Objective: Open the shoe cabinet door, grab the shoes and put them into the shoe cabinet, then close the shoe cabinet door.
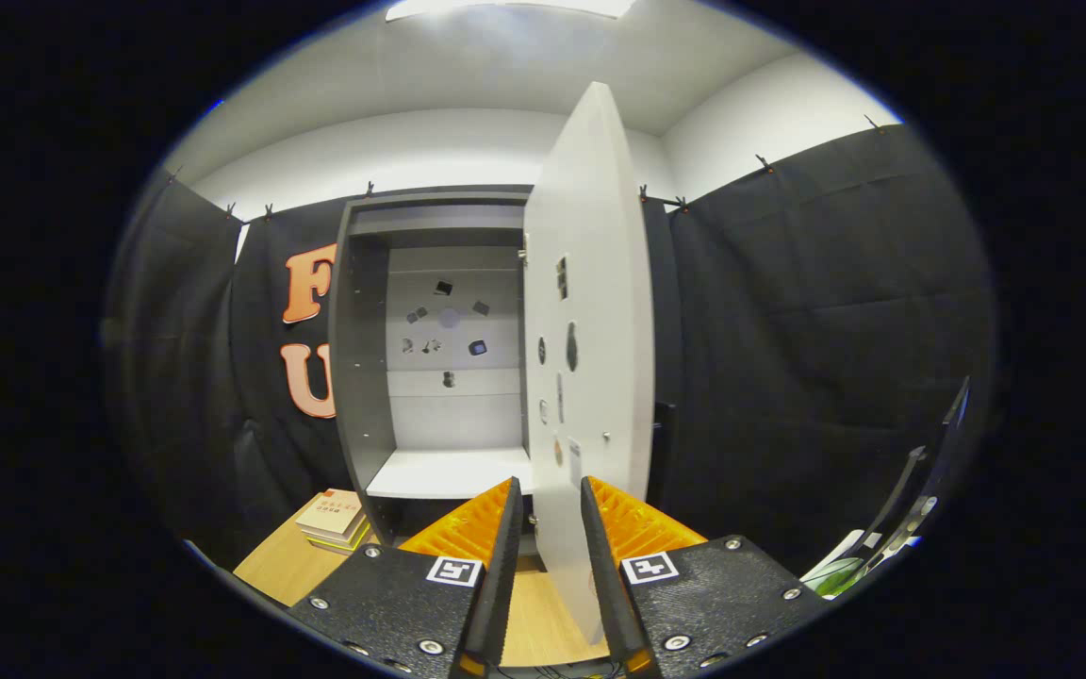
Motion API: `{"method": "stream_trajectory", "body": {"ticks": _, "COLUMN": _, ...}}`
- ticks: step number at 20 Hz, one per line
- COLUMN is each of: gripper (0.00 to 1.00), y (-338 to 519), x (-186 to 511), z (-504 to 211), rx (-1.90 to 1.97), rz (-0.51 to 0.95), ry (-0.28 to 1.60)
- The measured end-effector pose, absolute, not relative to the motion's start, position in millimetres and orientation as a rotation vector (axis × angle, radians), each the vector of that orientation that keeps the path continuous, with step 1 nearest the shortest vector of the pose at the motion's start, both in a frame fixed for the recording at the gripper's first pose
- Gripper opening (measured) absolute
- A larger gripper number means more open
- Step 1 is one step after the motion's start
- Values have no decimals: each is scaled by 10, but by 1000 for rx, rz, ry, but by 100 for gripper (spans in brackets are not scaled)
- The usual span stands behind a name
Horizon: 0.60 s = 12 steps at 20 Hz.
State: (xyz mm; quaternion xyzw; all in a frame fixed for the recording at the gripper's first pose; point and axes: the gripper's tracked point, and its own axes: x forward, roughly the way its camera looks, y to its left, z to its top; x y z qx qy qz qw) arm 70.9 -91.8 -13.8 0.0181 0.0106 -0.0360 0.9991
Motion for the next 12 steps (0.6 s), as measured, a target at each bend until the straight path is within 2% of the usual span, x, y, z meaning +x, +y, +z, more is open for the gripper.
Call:
{"method": "stream_trajectory", "body": {"ticks": 5, "gripper": 40, "y": -344, "x": 850, "z": -366, "rx": 16, "rz": 34, "ry": 70}}
{"method": "stream_trajectory", "body": {"ticks": 12, "gripper": 41, "y": 189, "x": 1136, "z": -1428, "rx": 25, "rz": 114, "ry": 262}}
